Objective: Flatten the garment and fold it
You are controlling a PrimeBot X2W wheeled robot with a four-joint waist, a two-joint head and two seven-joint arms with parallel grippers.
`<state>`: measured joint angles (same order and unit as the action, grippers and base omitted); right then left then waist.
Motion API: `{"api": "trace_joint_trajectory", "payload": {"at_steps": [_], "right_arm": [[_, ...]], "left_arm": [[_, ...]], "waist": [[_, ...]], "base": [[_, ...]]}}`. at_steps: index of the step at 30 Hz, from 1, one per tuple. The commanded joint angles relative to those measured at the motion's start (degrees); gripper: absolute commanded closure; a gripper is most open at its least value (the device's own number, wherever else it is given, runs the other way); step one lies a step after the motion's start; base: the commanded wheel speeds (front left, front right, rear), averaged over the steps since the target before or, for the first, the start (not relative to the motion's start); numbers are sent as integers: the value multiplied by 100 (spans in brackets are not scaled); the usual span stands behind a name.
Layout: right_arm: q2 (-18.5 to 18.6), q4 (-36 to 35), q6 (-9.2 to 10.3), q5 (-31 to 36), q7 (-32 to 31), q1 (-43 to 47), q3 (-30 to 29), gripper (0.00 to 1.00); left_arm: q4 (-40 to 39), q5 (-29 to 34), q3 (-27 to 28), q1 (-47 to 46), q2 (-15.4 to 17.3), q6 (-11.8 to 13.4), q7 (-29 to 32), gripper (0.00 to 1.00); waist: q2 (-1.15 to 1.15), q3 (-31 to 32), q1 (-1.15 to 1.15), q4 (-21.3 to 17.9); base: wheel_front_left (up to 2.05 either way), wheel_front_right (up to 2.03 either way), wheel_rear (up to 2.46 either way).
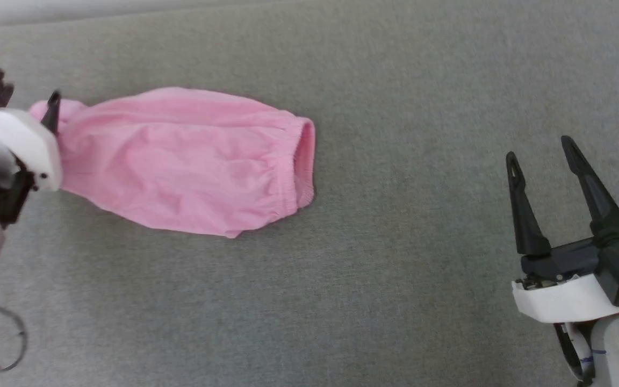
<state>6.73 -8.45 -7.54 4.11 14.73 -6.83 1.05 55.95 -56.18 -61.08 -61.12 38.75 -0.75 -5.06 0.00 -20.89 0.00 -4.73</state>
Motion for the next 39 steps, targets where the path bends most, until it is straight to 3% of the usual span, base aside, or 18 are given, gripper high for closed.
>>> {"api": "trace_joint_trajectory", "payload": {"at_steps": [1,5,8,12,17,19,22,23,25,27,32,35,39], "right_arm": [[79,-12,5,-21,27,-68,24,0],[287,-55,5,-110,27,-226,71,0],[521,-62,5,-141,27,-441,223,0],[905,77,5,-228,27,-870,651,0],[1437,624,5,-546,18,-1661,1521,0],[1659,972,5,-932,-316,-2055,2108,0],[1988,1250,5,-1589,-1093,-2919,3116,0],[1988,1250,5,-1589,-1093,-2919,3116,0],[2219,1399,5,-2139,-1863,-3504,3933,0],[2433,1484,5,-2785,-2703,-4081,4771,0],[2558,1890,5,-4162,-4464,-5371,6182,0],[2484,2370,5,-5017,-5131,-5900,6833,0],[2397,2786,5,-5359,-5183,-6050,7001,0]], "left_arm": [[-42,131,51,76,-60,135,-549,0],[-515,464,364,196,-168,609,-983,0],[-1766,1162,1164,557,-105,1319,-990,0],[-3477,2068,2369,1781,-158,2191,-992,0],[-4957,3048,3560,3214,-500,2722,-993,0],[-5350,3373,3925,3732,-687,2838,-993,0],[-5786,3724,4397,4413,-972,2937,-993,0],[-5786,3724,4397,4413,-972,2937,-993,0],[-6031,3933,4635,4784,-1209,2969,-993,0],[-6192,4118,4775,5064,-1444,2911,-993,0],[-6286,4457,4991,5386,-1997,2628,-993,0],[-6207,4693,5011,5348,-2409,2308,-994,0],[-6147,4829,5044,5251,-2698,2101,-994,0]], "waist": [[0,416,0,299],[0,713,0,557],[0,852,0,763],[0,982,0,991],[0,1034,0,1172],[0,1038,0,1224],[0,995,0,1233],[0,995,0,1233],[0,946,0,1272],[0,881,0,1329],[0,643,0,1500],[0,420,0,1769],[0,244,0,1986]], "base": [[0,0,0],[0,0,0],[0,0,0],[0,0,0],[0,0,0],[0,0,0],[0,0,0],[0,0,0],[0,0,0],[0,0,0],[0,0,0],[0,0,0],[0,0,0]]}}
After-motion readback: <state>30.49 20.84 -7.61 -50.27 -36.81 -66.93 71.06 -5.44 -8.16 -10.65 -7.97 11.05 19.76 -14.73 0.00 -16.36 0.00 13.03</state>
